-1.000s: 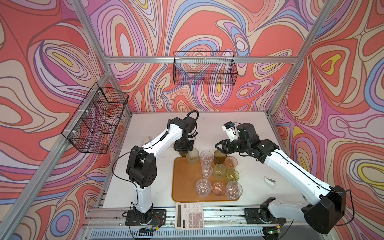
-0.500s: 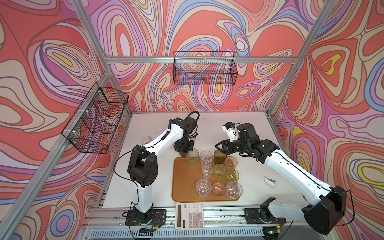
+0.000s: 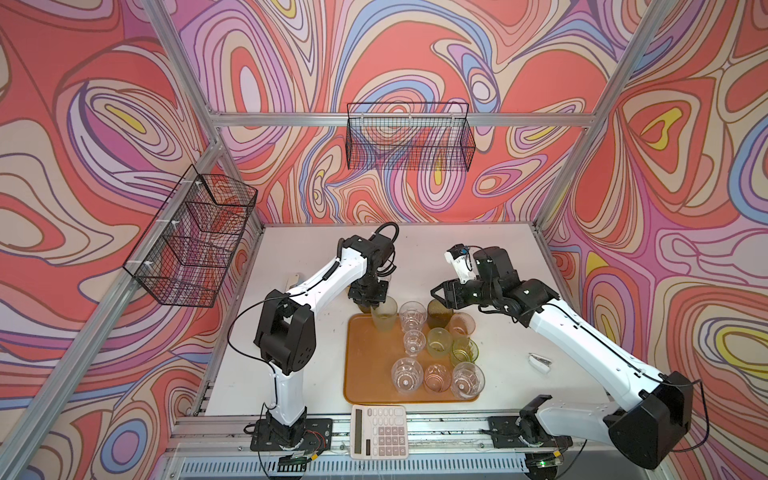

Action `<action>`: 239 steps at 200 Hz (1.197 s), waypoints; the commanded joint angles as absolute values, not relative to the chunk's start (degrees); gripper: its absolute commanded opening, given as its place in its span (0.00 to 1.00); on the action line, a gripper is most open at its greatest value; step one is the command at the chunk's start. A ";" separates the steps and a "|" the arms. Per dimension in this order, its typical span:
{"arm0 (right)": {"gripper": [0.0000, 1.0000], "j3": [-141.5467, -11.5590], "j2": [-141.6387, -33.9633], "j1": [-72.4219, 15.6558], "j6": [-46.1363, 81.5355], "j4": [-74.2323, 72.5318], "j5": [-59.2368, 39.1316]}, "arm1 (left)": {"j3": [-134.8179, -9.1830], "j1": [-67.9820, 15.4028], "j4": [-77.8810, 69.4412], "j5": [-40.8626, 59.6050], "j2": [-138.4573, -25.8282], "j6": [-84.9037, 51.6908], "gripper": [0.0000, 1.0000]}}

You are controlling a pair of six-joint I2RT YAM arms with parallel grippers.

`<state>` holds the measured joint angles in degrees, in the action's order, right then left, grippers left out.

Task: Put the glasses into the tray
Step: 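Lower the frosted cup onto the tray's far corner and open the left gripper, then raise the left gripper and move it over the olive textured cup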

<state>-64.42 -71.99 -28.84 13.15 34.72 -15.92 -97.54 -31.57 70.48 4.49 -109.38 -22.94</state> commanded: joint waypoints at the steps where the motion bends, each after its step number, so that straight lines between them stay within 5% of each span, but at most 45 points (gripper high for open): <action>1: 0.62 -63.28 -70.17 -28.53 12.96 34.61 -15.92 | -99.83 -31.90 72.42 2.95 -108.03 -23.38 0.34; 131: 0.62 -65.48 -71.06 -28.50 9.93 36.01 -14.48 | -102.08 -28.48 72.13 1.35 -104.46 -22.68 0.41; 239: 0.62 -66.45 -71.89 -28.56 9.67 37.41 -14.78 | -92.55 -22.81 62.40 3.20 -105.54 -24.55 0.34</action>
<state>-65.04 -71.29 -28.84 10.50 36.47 -14.87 -94.02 -23.51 64.93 2.90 -105.78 -23.66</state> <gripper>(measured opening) 0.621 0.352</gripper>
